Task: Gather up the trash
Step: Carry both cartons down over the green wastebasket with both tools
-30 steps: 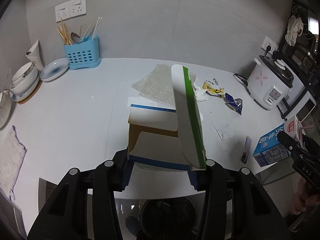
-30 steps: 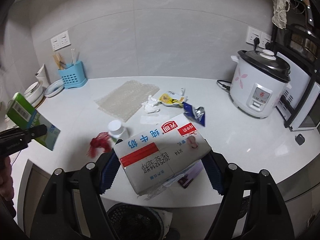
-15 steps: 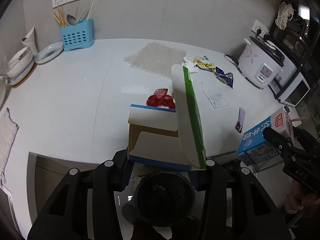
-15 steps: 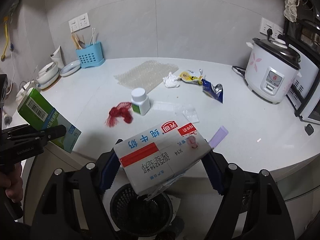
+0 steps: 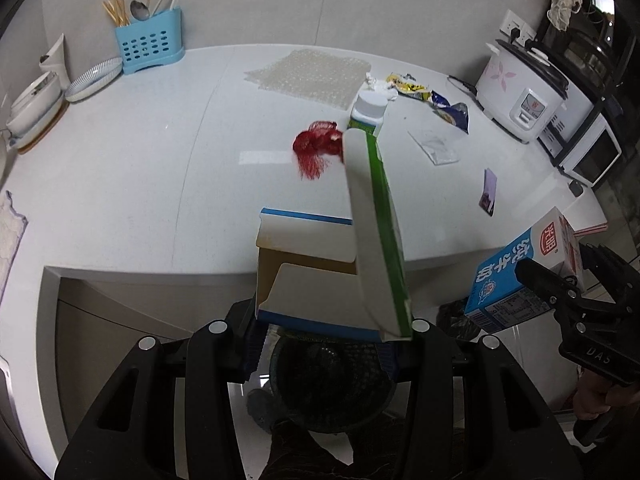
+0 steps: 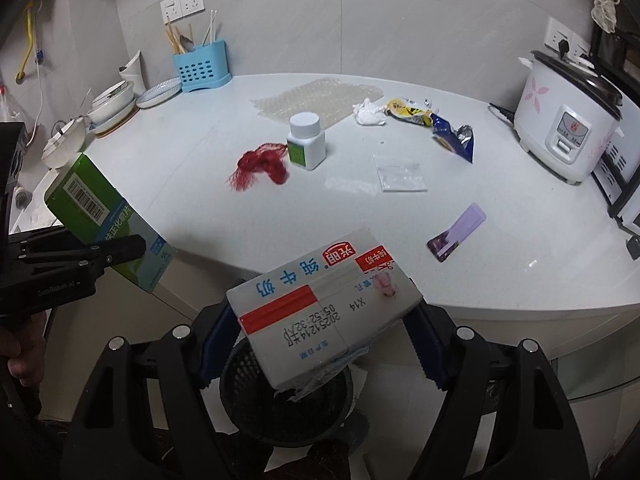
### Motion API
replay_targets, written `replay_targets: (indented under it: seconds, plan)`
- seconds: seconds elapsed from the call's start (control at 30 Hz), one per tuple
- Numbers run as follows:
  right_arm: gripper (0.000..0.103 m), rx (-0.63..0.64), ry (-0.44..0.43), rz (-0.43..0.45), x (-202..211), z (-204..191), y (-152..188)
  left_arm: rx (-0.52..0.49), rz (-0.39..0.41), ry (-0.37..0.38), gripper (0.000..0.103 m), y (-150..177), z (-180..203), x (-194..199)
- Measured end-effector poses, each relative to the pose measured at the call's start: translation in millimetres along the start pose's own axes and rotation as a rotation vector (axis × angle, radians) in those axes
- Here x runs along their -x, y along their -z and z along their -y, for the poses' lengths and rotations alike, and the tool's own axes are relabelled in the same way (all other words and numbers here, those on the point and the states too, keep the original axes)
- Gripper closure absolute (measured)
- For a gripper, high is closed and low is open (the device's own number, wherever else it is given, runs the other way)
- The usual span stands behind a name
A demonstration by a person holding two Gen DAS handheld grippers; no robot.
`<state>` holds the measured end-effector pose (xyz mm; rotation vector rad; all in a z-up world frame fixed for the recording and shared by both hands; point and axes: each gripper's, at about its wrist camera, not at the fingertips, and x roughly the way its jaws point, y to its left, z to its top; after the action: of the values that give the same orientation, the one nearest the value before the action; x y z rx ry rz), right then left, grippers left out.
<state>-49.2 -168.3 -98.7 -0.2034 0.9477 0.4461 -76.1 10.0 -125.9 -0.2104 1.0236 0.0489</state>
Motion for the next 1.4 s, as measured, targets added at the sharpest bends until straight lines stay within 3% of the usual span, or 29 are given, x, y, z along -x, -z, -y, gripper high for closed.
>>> replay_targets:
  seconds: [0.83, 1.17, 1.4]
  plan:
    - [0.031, 0.037, -0.068, -0.216, -74.5, -12.6, 91.5, 0.029, -0.154, -0.006, 0.058, 85.3, -8.8, -81.5]
    - [0.031, 0.036, -0.07, -0.305, -151.1, 3.2, 148.5, 0.043, -0.214, 0.009, 0.058, 133.8, -20.6, -161.1]
    - [0.031, 0.048, -0.087, -0.334, -191.8, 15.7, 177.1, -0.021, -0.267, 0.013, 0.058, 156.8, -16.5, -228.1]
